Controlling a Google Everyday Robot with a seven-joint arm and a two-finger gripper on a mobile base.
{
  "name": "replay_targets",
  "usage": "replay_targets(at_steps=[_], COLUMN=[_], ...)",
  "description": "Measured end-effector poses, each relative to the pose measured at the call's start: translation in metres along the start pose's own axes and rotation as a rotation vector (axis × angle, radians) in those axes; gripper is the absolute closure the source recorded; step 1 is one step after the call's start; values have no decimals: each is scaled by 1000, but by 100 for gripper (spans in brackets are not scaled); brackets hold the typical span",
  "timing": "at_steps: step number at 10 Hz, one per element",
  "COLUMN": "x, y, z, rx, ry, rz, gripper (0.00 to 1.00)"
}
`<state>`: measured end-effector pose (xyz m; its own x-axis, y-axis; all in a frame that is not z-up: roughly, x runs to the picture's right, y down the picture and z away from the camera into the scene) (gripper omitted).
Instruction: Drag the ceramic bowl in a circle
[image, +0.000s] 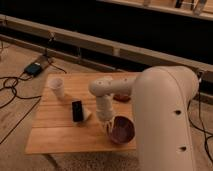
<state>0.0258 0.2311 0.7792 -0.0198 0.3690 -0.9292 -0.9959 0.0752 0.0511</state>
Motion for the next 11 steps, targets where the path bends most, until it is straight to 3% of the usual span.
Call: replay_targets(at_steps=[2, 7, 11], x=[-17, -61, -104], y=[-38, -90, -82], z=[-6, -23, -35], rx=[12, 58, 90], ry=[-35, -114, -158], rz=[96, 224, 213], gripper=[100, 100, 100])
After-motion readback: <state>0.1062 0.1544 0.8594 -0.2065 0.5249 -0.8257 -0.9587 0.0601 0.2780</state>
